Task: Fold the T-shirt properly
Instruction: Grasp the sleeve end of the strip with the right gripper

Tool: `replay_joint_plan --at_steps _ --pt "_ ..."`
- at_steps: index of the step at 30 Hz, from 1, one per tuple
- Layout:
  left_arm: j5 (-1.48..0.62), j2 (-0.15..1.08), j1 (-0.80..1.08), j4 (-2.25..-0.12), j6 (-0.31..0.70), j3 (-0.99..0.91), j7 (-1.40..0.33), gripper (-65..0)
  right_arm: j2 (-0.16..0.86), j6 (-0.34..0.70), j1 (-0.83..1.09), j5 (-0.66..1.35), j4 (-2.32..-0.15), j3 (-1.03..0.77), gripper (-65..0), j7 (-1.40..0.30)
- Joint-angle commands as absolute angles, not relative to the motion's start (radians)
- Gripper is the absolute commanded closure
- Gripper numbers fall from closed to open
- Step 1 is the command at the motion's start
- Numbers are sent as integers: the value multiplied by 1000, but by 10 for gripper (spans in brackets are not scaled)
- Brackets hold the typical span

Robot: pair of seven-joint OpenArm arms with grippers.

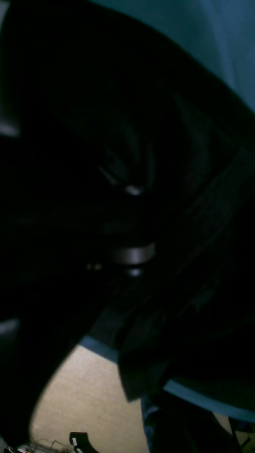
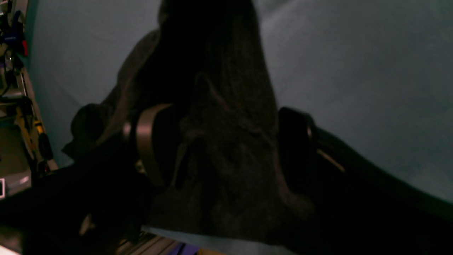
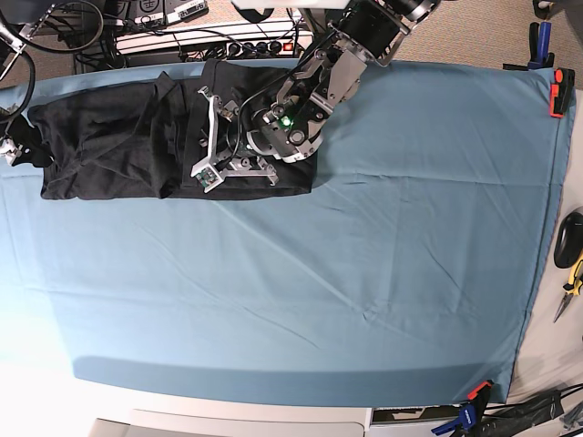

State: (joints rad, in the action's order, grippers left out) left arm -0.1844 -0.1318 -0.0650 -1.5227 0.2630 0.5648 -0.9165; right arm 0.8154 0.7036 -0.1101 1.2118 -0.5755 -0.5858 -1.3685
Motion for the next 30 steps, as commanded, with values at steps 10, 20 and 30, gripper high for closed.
replay_joint_plan --at_steps 10,20,30 --pt "-196 -152 -81 -1538 270 567 -898 -185 741 698 -111 1216 -584 -582 -435 -1396" --pt "-196 -152 -81 -1538 272 567 -899 -185 697 698 -111 1219 -584 -582 -435 -1396" --pt "-195 -152 -86 -1575 271 567 -900 -185 697 698 -111 1219 -583 -582 -168 -1396"
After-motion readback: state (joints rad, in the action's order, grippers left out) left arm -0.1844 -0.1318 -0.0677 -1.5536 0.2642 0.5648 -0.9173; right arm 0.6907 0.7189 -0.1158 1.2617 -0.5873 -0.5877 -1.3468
